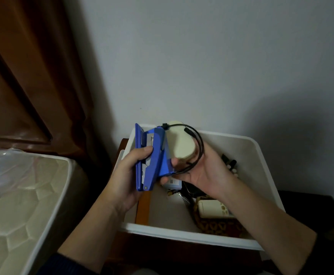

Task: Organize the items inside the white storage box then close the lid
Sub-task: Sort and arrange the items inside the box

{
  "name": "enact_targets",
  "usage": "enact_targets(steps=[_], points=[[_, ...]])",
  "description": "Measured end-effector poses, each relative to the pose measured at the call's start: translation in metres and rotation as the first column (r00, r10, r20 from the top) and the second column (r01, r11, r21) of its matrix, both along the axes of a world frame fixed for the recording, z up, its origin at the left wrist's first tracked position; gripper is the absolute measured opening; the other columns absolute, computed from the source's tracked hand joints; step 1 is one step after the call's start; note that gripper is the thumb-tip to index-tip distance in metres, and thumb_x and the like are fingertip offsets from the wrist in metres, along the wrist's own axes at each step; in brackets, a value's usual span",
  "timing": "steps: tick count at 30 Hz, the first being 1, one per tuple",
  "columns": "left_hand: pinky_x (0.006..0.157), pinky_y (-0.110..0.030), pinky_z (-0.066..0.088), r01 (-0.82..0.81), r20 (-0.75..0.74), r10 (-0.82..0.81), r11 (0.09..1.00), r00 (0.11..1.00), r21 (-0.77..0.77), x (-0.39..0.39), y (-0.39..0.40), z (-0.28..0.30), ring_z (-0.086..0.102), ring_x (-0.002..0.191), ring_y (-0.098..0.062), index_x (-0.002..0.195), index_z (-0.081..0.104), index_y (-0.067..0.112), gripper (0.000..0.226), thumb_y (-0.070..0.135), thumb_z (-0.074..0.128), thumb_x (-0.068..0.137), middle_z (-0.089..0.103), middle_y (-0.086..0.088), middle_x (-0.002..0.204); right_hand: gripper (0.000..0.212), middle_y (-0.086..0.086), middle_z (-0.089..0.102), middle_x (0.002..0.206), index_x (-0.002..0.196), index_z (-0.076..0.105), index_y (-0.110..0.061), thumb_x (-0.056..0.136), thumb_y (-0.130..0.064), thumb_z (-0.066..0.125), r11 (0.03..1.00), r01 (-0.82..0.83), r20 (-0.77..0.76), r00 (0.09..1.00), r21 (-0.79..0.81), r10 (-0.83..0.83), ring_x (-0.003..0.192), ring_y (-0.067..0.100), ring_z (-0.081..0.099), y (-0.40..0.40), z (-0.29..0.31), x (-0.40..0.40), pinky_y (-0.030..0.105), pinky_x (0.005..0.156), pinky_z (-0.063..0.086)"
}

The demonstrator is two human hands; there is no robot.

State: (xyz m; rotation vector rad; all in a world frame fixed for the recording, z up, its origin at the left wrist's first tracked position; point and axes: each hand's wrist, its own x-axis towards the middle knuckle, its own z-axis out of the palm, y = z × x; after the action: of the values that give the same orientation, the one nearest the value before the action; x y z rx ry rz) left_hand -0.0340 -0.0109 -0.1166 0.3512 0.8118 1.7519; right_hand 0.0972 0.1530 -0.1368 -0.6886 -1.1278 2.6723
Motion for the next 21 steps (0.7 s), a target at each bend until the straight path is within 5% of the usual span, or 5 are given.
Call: enact_targets(steps=[5, 7, 11, 16, 21], points=[[0.058, -0.039, 0.063, 0.105, -0.034, -0.106, 0.994, 0.994, -0.009, 0.010, -0.015, 0.002, 0.072, 0.112, -0.049, 0.121, 0.077, 0.016, 0.043, 0.026, 0.081, 0.080, 0.071, -0.030, 0.122, 0.053, 0.022, 0.063, 0.142, 0.142, 0.063, -0.010, 0.100, -0.041, 0.069, 0.988, 0.112, 0.082, 0.989, 0.110, -0.122, 0.072, 0.032, 0.067, -0.016, 0.014, 0.004, 0.042, 0.072, 0.057], [0.059, -0.040, 0.063, 0.058, -0.014, -0.058, 0.998, 0.998, -0.010, 0.013, -0.022, 0.002, 0.070, 0.115, -0.052, 0.126, 0.074, 0.011, 0.058, 0.027, 0.089, 0.073, 0.068, -0.033, 0.127, 0.038, 0.021, 0.072, 0.125, 0.134, 0.067, -0.011, 0.104, -0.032, 0.065, 0.964, 0.175, 0.109, 0.974, 0.201, -0.200, 0.075, 0.033, 0.071, -0.019, 0.015, 0.011, 0.043, 0.067, 0.059], [0.056, -0.034, 0.062, -0.150, 0.080, 0.147, 0.988, 0.986, 0.035, 0.007, -0.037, 0.003, 0.073, 0.114, -0.041, 0.141, 0.060, 0.004, 0.061, 0.030, 0.069, 0.086, 0.069, -0.027, 0.131, 0.020, 0.010, 0.077, 0.103, 0.122, 0.073, -0.027, 0.104, -0.031, 0.065, 0.911, 0.246, 0.222, 0.918, 0.330, -0.328, 0.078, 0.024, 0.076, -0.019, 0.013, 0.031, 0.035, 0.053, 0.056], [0.054, -0.031, 0.058, -0.251, 0.050, 0.249, 0.966, 0.967, 0.058, -0.005, -0.053, 0.001, 0.074, 0.111, -0.036, 0.154, 0.047, 0.003, 0.068, 0.034, 0.056, 0.095, 0.065, -0.016, 0.137, 0.026, 0.013, 0.069, 0.124, 0.125, 0.066, -0.031, 0.101, -0.024, 0.071, 0.921, 0.005, 0.428, 0.885, 0.390, -0.186, 0.105, 0.035, 0.071, -0.025, -0.001, 0.046, 0.042, 0.062, 0.062], [0.057, -0.032, 0.059, -0.191, 0.007, 0.191, 0.980, 0.982, 0.061, -0.006, -0.058, -0.006, 0.071, 0.116, -0.036, 0.155, 0.046, 0.005, 0.069, 0.035, 0.059, 0.094, 0.062, -0.016, 0.142, 0.040, 0.010, 0.063, 0.126, 0.131, 0.056, -0.040, 0.103, -0.014, 0.064, 0.888, -0.194, 0.597, 0.795, 0.417, -0.107, 0.108, 0.034, 0.066, -0.043, -0.022, 0.041, 0.052, 0.078, 0.066]])
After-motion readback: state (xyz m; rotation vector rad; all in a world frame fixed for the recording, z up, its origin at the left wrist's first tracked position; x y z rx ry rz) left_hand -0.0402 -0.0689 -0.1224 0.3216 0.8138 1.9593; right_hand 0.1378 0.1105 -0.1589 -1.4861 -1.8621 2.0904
